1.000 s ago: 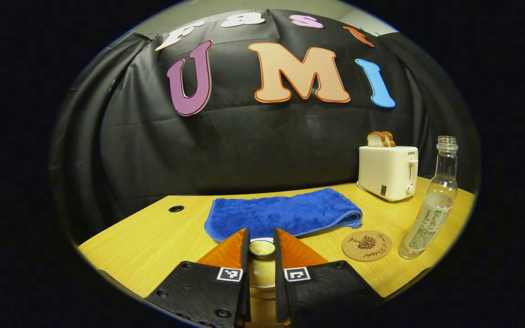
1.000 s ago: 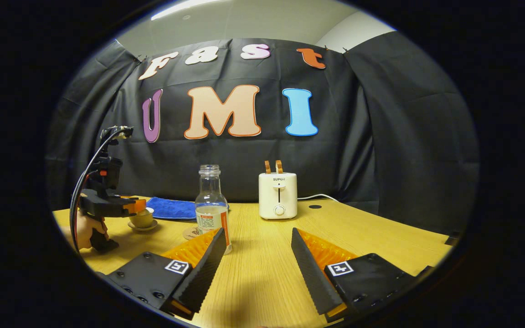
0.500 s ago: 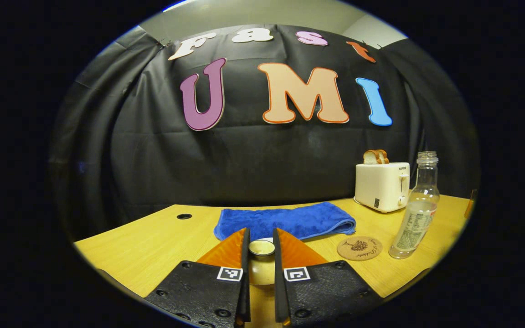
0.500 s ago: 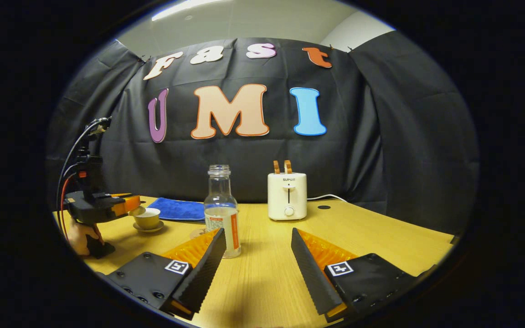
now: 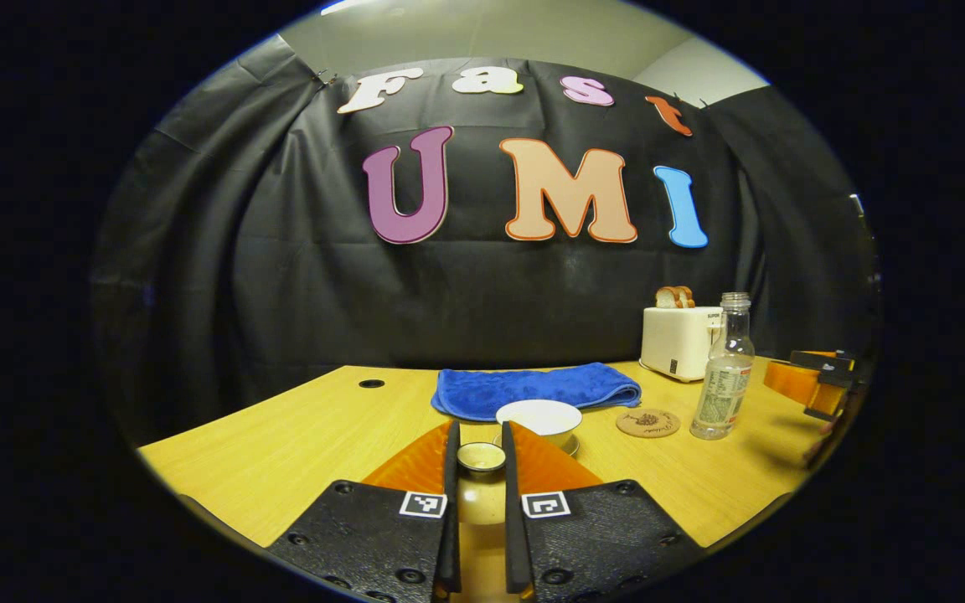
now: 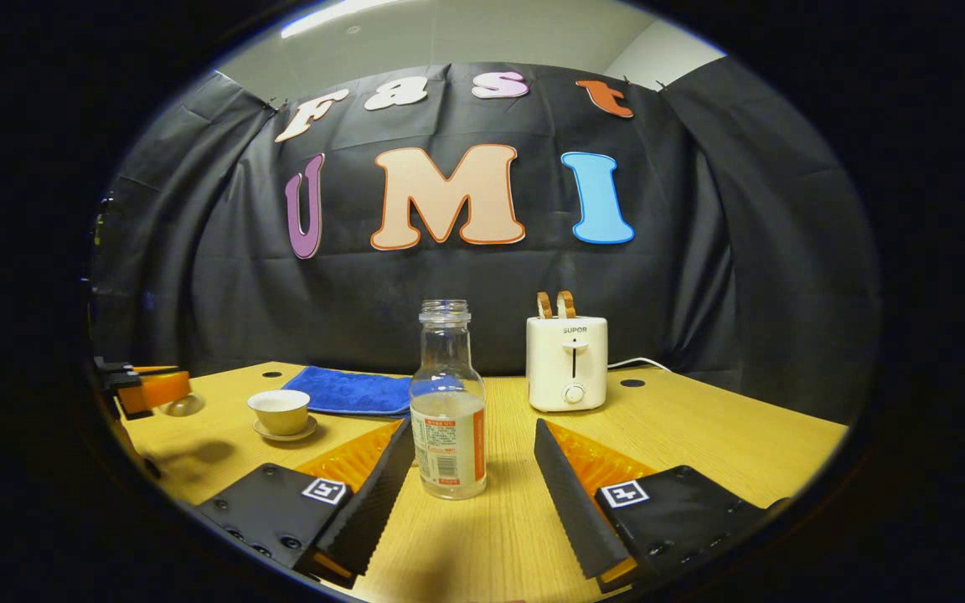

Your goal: Open the teacup lid with one hand, grasp the water bottle and pour water into the teacup with the other hand; after pouring, place the water bottle on the coaster and then close the teacup lid.

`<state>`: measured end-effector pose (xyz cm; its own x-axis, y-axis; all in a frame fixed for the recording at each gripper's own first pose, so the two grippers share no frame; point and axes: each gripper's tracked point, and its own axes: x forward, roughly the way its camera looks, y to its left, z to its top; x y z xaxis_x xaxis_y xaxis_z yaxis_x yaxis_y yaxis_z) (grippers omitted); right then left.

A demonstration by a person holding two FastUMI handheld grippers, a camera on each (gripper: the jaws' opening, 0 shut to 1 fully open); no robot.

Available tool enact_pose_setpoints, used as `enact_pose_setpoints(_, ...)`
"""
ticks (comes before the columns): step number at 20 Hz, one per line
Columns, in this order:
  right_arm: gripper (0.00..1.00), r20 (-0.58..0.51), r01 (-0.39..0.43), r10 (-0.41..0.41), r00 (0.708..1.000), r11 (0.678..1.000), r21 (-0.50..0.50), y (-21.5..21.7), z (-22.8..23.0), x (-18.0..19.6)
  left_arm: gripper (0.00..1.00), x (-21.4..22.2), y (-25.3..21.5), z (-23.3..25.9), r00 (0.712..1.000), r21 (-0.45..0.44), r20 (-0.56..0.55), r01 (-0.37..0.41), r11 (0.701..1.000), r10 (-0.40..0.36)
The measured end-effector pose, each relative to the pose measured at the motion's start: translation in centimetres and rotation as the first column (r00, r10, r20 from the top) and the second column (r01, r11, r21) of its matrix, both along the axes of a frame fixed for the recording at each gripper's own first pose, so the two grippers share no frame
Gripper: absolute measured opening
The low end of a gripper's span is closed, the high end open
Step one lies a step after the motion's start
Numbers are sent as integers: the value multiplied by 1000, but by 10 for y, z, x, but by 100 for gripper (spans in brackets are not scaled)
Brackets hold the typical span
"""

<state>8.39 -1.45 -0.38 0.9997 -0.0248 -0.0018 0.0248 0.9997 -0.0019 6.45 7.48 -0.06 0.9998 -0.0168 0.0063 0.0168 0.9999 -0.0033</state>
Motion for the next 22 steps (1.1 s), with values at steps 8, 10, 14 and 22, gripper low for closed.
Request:
enact_pose_setpoints(8,94,-6,-8,8,1000,1000,0,21,-4,49,18,-25,19,0,1000,1,-3,12,1000,-12)
enact_pose_setpoints(10,94,-5,1,-1,1000,1000,0,21,-4,61,18,-24,19,0,1000,2,-3,12,1000,-12)
enact_pose_setpoints(14,93,-7,6,-6,1000,1000,0,22,-5,77,18,-25,19,0,1000,2,0,14,1000,-14)
enact_pose_setpoints(22,82,-12,-17,17,1000,1000,-2,27,-7,85,18,-23,18,0,1000,2,0,25,1000,-25)
